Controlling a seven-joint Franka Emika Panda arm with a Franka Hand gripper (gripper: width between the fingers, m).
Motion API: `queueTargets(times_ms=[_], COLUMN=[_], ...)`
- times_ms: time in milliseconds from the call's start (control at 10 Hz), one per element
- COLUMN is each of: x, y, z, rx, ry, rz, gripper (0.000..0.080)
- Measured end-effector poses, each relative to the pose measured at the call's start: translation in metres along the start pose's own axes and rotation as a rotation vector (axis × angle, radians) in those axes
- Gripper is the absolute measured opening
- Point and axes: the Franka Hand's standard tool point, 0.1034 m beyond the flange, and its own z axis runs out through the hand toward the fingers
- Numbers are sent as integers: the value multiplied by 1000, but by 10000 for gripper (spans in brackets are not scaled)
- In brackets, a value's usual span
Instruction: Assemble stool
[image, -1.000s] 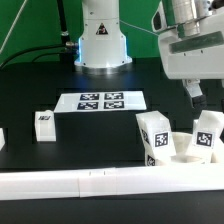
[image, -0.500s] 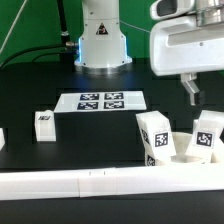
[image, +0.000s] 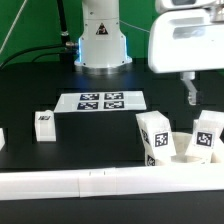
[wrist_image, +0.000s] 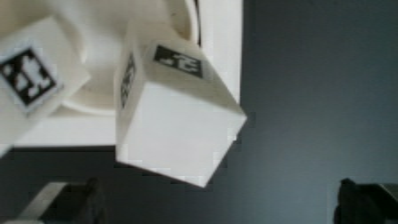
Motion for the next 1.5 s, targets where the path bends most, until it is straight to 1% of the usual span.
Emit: queueTargets(times_ms=[200,400,500,600,700,800,900,1300,1400,1500], x=[1,1,-3,-9,-10,-4,-1,-3,-4,-10], y=[3,7,8,10,14,16,14,31,32,32], z=[1,1,4,11,16,17,16,17,19,27], rx=[-4,-16,-19,-9,8,10,0,-34,-37,-31], ry=[7,4,-22,-88,-153,-154,-118,-152,-158,-176], rz=[-109,-253,-329,-430,-516,-585,-593,-951,-959,-958], gripper=[649,649,649,649,649,649,649,649,649,649])
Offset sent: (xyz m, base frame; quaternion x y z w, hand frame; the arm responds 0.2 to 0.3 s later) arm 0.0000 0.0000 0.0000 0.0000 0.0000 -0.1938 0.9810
